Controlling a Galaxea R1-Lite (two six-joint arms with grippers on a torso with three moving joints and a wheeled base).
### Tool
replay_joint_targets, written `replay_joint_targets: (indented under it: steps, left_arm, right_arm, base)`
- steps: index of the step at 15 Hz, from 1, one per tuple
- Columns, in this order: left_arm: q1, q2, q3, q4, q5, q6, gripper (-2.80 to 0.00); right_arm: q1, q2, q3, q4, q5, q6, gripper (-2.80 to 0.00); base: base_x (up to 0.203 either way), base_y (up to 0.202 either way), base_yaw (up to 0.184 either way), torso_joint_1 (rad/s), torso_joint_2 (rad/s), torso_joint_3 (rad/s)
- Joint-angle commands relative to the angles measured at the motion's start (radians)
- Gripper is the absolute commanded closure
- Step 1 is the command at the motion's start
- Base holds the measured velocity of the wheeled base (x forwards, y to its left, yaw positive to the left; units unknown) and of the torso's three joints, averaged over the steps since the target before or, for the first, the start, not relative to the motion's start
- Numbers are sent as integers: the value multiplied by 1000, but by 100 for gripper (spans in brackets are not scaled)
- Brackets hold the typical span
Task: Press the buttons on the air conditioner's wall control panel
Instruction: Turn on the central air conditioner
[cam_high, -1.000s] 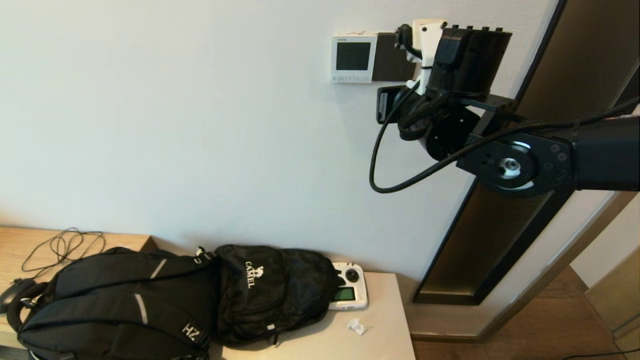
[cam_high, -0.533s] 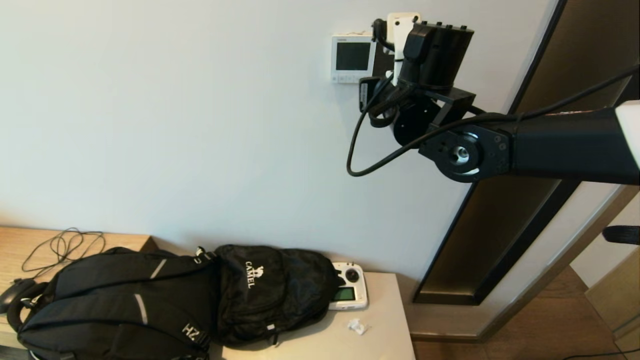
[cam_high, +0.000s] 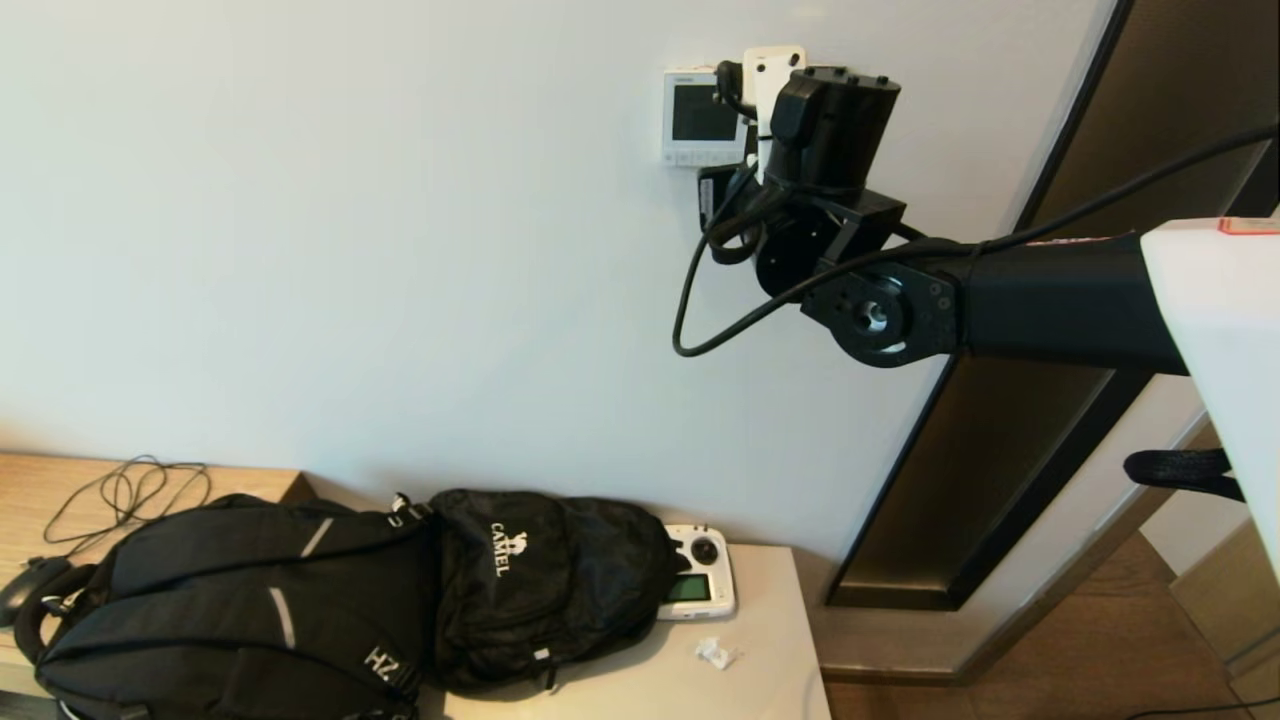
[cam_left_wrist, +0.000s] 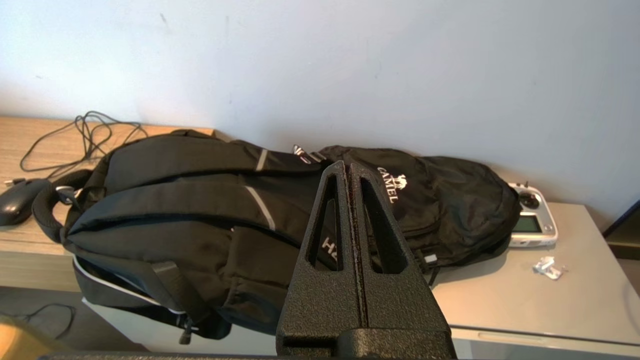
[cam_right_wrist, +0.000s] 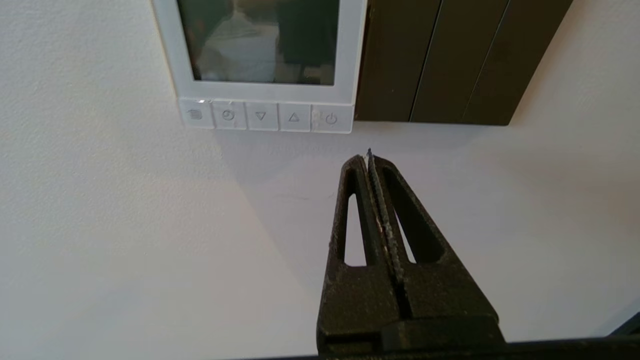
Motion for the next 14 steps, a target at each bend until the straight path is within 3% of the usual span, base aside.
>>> replay_joint_targets:
  steps: [1,14]
  left_arm:
    - [0,0,0,0,0,0,0]
    - [0,0,0,0,0,0,0]
  right_arm:
    - [-1,12,-17,0,-4,-3,0]
    - [-9,65,-72,-10,-4,-22,0]
  base:
    - [0,0,0,0,0,0]
    - [0,0,0,0,0,0]
